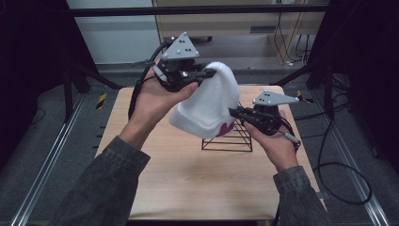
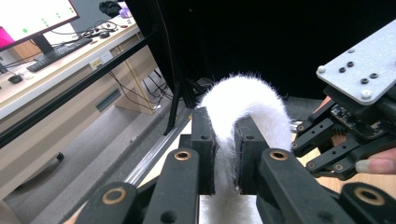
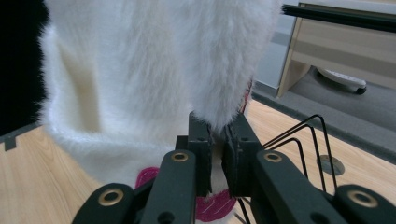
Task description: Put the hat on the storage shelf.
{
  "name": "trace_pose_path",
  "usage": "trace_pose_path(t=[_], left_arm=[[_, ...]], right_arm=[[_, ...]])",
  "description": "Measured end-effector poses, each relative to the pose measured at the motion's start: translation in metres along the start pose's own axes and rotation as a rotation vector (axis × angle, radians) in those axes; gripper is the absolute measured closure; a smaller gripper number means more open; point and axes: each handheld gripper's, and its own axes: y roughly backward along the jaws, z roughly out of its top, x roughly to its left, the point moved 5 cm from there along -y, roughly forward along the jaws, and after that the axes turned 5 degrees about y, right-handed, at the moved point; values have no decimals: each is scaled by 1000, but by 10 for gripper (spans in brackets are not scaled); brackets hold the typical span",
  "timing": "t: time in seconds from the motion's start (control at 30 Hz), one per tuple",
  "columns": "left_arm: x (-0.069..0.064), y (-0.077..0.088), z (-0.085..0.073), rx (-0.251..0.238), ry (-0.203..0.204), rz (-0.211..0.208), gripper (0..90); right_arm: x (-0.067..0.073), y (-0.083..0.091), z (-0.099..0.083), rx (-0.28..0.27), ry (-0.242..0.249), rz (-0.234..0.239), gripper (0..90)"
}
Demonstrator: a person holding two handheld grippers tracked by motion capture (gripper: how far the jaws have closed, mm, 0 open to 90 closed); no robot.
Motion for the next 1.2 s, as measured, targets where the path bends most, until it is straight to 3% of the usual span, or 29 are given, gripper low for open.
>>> trace_pose_path(t=[0.13,0.27,0.53,0.7,0.93,1.2], left_arm=[[9,-5,-5,18,9,15,810],[17,-13,-5,7,44,17,810],[27,-26,4,-13,60,48,812],[33,-36,1,-2,64,58,813],[43,-52,-3,-14,88,58,814],[51,-62,10,-8,82,58,813]], right_arm=[[-2,1,-2,18,11,-29,841],[-10,1,-1,31,26,-53,844],[-25,4,11,22,40,-130,848],[-36,0,13,25,50,-183,848],[-49,-6,8,35,46,-207,848],[-64,-6,16,12,31,-222,848]])
